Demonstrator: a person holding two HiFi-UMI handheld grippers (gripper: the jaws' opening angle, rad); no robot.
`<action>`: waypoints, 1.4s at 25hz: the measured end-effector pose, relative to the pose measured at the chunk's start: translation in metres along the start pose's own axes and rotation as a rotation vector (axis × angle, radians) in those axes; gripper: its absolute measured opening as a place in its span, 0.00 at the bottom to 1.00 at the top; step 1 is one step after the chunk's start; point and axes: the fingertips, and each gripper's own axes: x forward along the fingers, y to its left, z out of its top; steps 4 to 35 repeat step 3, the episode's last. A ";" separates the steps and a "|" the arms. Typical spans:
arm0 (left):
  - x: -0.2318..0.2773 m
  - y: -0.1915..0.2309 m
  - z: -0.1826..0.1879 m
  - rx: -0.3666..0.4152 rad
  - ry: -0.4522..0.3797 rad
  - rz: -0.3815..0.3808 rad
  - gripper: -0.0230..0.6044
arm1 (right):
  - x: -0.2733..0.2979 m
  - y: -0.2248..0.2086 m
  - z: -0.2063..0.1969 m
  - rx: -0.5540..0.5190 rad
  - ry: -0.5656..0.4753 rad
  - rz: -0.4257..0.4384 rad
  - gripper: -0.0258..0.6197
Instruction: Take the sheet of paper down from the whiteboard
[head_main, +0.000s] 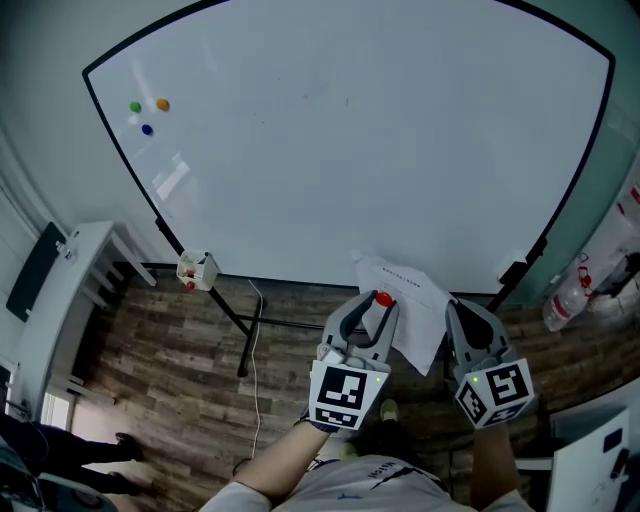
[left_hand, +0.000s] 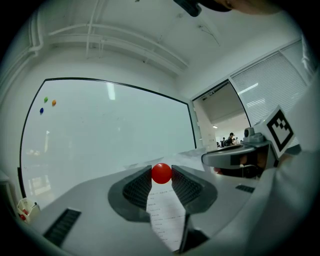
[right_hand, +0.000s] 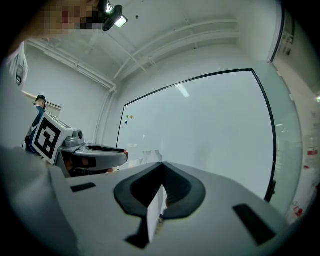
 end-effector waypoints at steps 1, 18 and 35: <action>0.001 0.001 0.000 0.000 0.000 0.000 0.25 | 0.001 -0.001 -0.001 0.002 -0.001 0.001 0.06; 0.003 0.002 -0.001 0.001 0.002 -0.001 0.25 | 0.003 -0.001 -0.003 0.003 -0.003 0.004 0.06; 0.003 0.002 -0.001 0.001 0.002 -0.001 0.25 | 0.003 -0.001 -0.003 0.003 -0.003 0.004 0.06</action>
